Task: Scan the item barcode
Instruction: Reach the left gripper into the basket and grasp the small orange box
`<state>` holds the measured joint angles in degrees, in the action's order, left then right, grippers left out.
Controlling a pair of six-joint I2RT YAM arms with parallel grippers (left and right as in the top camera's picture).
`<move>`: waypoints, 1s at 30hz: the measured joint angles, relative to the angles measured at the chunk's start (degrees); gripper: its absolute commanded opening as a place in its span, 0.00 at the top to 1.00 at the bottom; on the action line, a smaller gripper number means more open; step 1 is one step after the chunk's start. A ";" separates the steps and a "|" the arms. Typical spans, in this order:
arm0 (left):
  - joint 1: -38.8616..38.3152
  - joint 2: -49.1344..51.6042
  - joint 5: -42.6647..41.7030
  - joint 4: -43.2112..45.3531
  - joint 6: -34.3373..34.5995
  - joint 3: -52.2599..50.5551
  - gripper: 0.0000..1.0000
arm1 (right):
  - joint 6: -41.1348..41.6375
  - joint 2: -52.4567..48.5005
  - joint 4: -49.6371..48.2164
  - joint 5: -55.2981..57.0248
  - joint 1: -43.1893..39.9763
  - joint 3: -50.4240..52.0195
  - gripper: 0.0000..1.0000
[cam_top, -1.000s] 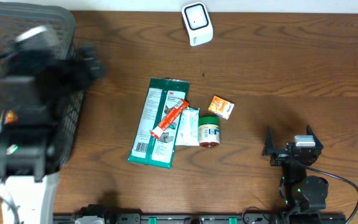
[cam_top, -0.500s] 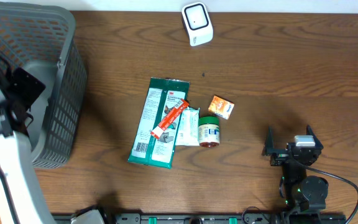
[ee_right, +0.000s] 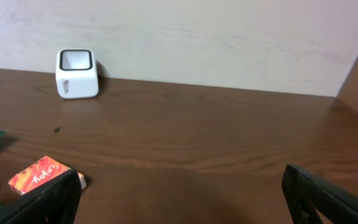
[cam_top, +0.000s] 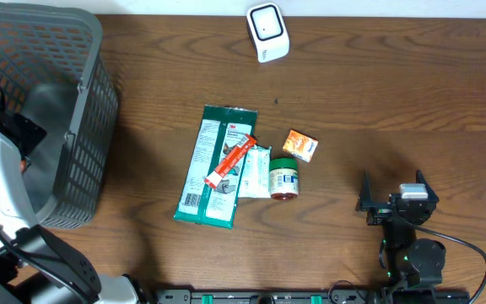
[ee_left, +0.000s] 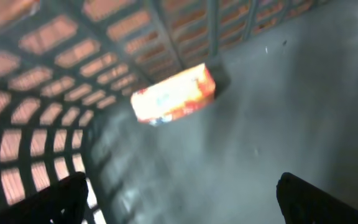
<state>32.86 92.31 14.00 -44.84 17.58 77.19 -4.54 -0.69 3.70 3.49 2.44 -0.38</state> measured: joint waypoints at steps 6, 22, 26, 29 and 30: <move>0.09 2.67 0.57 4.83 -14.49 0.00 0.16 | 0.00 0.00 0.00 0.00 0.00 0.00 0.01; 2.95 11.45 0.85 4.96 -29.03 0.00 0.21 | 0.00 0.00 0.00 0.00 0.00 0.00 0.01; 4.98 12.22 -2.62 5.95 -29.94 0.00 0.21 | 0.00 0.00 0.00 0.00 0.00 0.00 0.01; 6.14 13.27 -4.85 6.29 -30.58 0.00 0.21 | 0.00 0.00 0.00 0.00 0.00 0.00 0.01; 6.27 13.44 -4.96 6.32 -30.75 0.00 0.21 | 0.00 0.00 0.00 0.00 0.00 0.00 0.01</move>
<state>39.13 105.75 9.04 -38.52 -13.17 77.19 -4.54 -0.69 3.70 3.49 2.44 -0.38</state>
